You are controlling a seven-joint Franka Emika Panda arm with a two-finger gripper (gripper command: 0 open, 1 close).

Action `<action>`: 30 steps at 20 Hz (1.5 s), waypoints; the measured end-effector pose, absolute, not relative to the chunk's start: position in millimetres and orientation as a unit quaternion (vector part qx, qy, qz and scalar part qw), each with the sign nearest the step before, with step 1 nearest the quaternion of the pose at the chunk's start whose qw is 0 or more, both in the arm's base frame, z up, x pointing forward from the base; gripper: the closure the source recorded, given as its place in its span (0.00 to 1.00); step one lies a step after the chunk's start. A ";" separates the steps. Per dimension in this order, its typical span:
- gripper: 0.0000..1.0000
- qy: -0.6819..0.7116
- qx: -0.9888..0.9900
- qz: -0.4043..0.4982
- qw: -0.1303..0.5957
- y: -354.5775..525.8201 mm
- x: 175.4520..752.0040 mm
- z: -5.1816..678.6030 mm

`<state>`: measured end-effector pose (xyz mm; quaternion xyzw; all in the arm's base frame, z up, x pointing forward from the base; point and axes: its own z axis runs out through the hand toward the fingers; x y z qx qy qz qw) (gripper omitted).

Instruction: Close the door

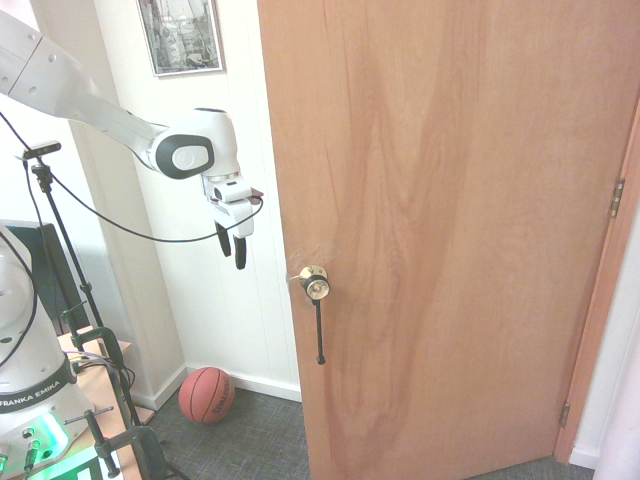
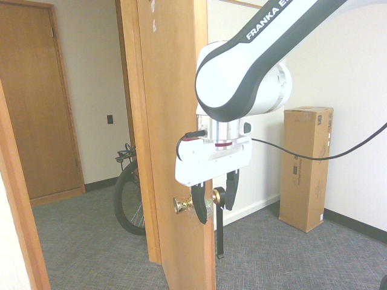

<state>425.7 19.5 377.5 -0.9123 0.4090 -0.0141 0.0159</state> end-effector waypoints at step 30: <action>0.00 0.630 -0.766 -0.102 0.073 -145.4 418.6 475.8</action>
